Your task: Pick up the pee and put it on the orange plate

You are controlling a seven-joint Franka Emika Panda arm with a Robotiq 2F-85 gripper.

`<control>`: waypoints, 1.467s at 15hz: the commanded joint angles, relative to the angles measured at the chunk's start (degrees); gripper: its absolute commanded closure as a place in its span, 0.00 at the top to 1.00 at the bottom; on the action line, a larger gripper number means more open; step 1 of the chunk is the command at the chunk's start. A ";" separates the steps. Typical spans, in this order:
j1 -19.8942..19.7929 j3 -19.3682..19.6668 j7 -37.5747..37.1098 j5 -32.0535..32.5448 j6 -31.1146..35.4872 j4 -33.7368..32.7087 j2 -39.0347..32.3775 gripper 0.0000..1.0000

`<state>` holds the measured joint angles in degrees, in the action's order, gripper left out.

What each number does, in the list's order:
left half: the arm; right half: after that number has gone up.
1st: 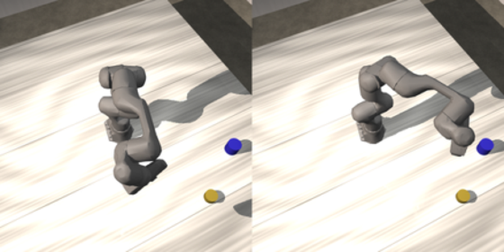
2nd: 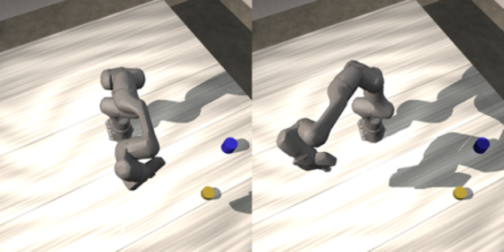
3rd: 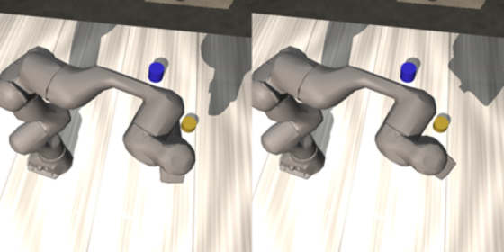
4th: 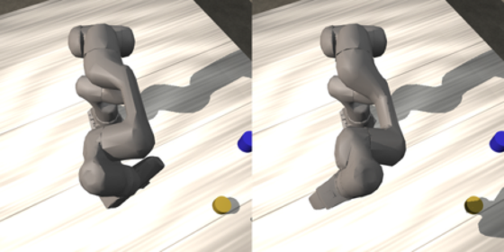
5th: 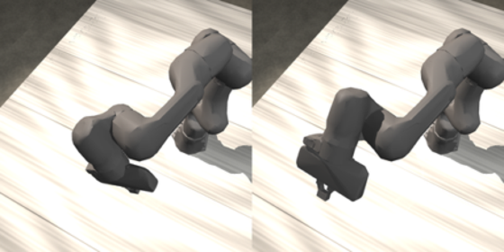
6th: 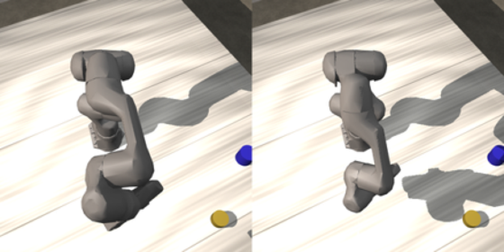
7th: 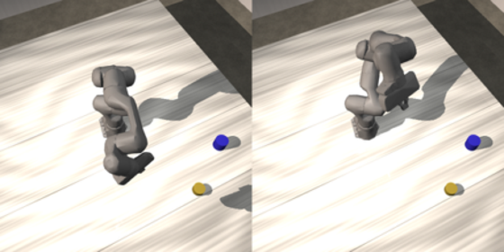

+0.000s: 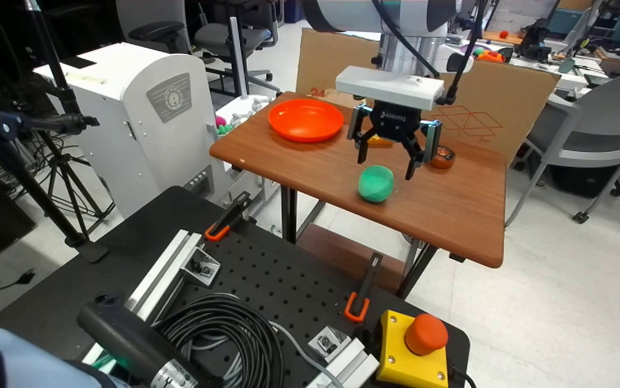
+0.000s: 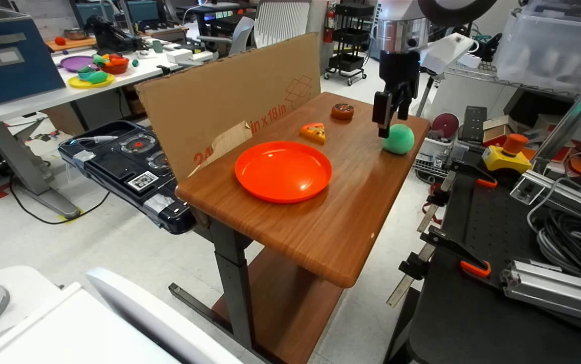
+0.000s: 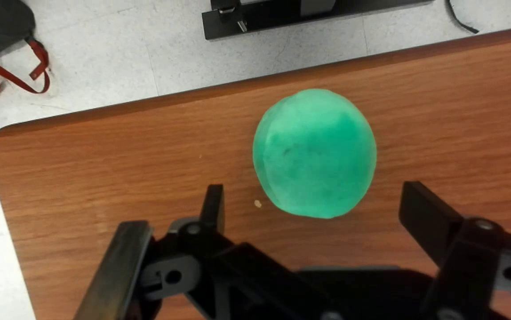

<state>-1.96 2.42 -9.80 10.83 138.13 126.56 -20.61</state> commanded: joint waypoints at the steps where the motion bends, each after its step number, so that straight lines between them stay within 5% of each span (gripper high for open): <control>1: 2.46 1.97 -2.19 1.16 -2.27 -2.90 -3.69 1.00; 4: 3.72 2.87 -3.81 1.19 -3.78 -3.36 -5.35 1.00; 5: 3.97 2.97 -3.83 1.01 -4.43 -3.55 -5.72 0.75; 6: 4.19 2.89 -3.82 0.71 -4.74 -3.52 -5.80 0.74; 12: 5.73 0.47 -2.50 -1.27 -5.08 -1.46 0.47 0.27; 16: 6.95 -3.27 -2.46 -5.23 -3.78 -2.39 4.94 0.05; 22: 9.87 -6.09 -4.60 -8.18 -1.65 -10.30 1.78 0.07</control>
<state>7.02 -2.95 -13.30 3.72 135.01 120.13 -15.71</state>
